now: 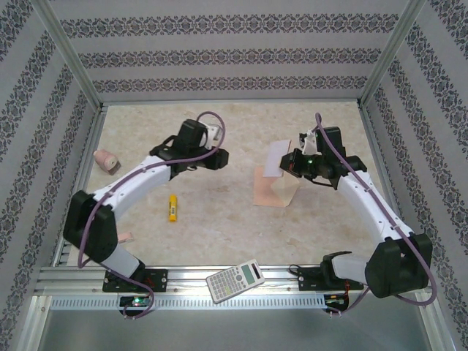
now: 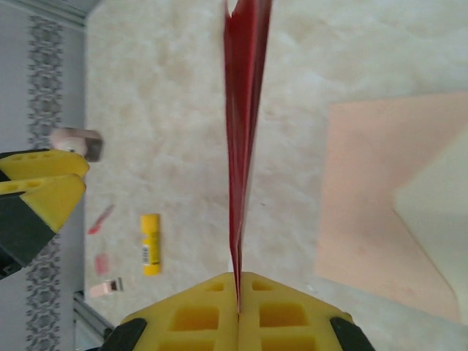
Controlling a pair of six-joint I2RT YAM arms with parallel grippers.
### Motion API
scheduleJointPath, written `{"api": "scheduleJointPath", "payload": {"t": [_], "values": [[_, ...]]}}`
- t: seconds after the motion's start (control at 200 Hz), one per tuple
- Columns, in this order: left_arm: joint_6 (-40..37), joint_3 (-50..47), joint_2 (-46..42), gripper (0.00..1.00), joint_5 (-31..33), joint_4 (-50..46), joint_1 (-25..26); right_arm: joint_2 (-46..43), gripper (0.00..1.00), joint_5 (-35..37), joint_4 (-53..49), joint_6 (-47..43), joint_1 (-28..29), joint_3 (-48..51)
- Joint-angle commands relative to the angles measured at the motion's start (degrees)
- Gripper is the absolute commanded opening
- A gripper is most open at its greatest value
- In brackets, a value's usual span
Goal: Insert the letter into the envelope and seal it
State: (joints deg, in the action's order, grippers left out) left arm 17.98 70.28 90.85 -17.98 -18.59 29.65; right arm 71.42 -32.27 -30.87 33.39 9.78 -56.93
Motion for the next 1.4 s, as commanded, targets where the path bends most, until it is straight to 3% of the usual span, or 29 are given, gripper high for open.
{"api": "scheduleJointPath", "payload": {"t": [0.0, 0.11, 0.709, 1.394], "values": [[1.9, 3.3, 5.2, 0.25, -2.8, 5.4, 2.7, 1.4, 0.0, 3.6, -6.5, -3.8, -1.2, 1.6], [2.1, 6.7, 10.7, 0.0, -3.3, 6.7, 4.2, 2.7, 0.0, 5.1, -7.2, -5.3, -2.1, 2.4], [3.0, 24.7, 33.4, 0.0, -6.4, 7.8, 9.0, 9.9, 0.0, 3.6, -8.5, -11.5, -8.6, 4.9], [2.5, 22.6, 36.6, 0.0, -6.5, 6.3, 9.5, 16.3, 0.0, 0.2, -9.8, -17.3, -11.9, 1.8]]}}
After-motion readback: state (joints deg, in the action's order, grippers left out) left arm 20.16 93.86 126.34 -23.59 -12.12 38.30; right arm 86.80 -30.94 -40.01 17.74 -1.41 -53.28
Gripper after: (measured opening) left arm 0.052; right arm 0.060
